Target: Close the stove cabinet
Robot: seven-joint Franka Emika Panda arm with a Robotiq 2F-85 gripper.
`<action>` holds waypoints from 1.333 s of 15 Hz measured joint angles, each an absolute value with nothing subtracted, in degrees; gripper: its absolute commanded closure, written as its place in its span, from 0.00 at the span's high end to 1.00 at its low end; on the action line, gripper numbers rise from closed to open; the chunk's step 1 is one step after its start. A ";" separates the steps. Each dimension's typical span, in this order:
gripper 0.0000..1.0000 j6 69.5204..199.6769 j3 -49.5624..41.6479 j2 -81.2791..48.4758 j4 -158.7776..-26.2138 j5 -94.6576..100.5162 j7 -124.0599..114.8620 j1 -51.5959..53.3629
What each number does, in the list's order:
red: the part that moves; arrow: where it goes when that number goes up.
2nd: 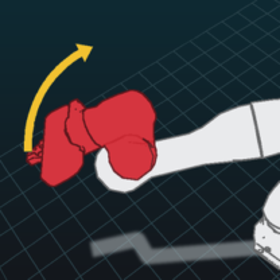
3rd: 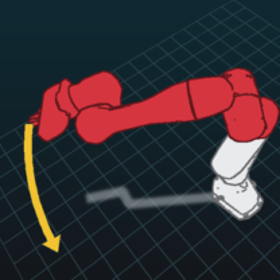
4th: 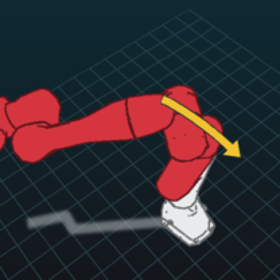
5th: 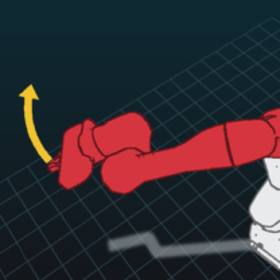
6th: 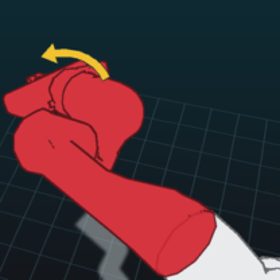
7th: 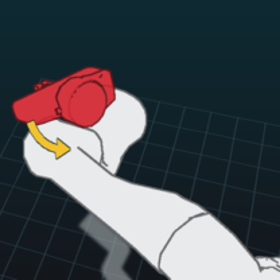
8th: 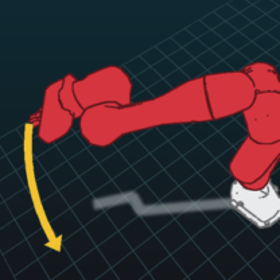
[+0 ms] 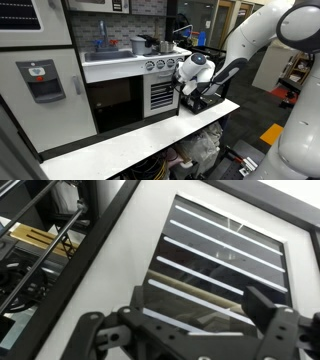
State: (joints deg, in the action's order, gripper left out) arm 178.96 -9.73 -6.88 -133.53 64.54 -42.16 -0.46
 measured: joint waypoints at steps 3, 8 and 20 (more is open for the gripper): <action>1.00 178.94 -7.30 -5.85 -138.18 59.21 -40.73 0.04; 1.00 176.68 -1.94 0.70 -153.38 37.36 -30.61 0.58; 1.00 140.72 -8.24 19.01 -155.88 -7.03 -6.56 10.76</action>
